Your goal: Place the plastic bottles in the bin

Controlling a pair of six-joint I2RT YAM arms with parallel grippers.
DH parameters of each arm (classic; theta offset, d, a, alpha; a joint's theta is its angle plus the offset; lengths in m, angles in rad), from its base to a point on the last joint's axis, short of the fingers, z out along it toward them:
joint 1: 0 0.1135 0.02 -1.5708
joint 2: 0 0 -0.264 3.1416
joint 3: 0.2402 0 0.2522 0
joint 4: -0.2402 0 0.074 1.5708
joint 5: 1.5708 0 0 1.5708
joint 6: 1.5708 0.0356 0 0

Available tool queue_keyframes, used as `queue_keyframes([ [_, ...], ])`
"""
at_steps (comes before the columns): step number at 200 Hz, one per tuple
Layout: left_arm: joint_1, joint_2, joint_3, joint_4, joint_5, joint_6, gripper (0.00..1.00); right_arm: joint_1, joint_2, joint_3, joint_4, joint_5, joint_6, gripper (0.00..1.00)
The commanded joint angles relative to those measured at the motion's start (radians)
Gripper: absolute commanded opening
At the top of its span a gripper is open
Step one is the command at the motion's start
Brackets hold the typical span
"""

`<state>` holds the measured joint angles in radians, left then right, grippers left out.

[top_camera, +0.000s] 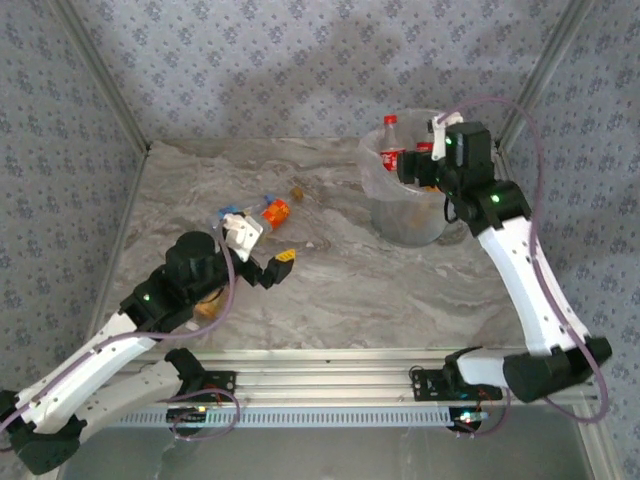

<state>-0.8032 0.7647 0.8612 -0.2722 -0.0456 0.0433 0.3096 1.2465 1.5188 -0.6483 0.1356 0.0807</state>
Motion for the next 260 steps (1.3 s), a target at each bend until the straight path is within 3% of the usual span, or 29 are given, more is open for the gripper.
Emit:
queue_keyframes([
  [1, 0.017, 0.032, 0.057, -0.061, -0.058, 0.008, 1.00, -0.007, -0.111, -0.058, -0.011, -0.169, 0.094, 0.95],
  [34, 0.065, 0.125, 0.117, -0.124, -0.108, -0.011, 1.00, -0.007, -0.186, -0.132, -0.035, -0.351, 0.170, 0.97],
  [75, 0.138, 0.350, 0.263, -0.263, -0.074, -0.034, 0.99, 0.020, -0.255, -0.253, -0.010, -0.574, 0.224, 1.00],
  [116, 0.238, 0.621, 0.439, -0.395, 0.042, -0.076, 1.00, 0.037, -0.351, -0.400, 0.043, -0.630, 0.278, 1.00],
  [143, 0.283, 0.830, 0.587, -0.498, 0.050, -0.087, 1.00, 0.039, -0.394, -0.453, 0.043, -0.654, 0.294, 1.00],
  [188, 0.310, 1.117, 0.790, -0.605, -0.027, -0.089, 0.96, 0.038, -0.447, -0.488, 0.041, -0.653, 0.300, 1.00],
  [213, 0.314, 1.202, 0.844, -0.614, -0.101, -0.088, 0.93, 0.037, -0.466, -0.495, 0.014, -0.664, 0.286, 1.00],
  [260, 0.329, 1.319, 0.909, -0.616, -0.132, -0.074, 0.85, 0.036, -0.486, -0.502, 0.010, -0.667, 0.293, 1.00],
])
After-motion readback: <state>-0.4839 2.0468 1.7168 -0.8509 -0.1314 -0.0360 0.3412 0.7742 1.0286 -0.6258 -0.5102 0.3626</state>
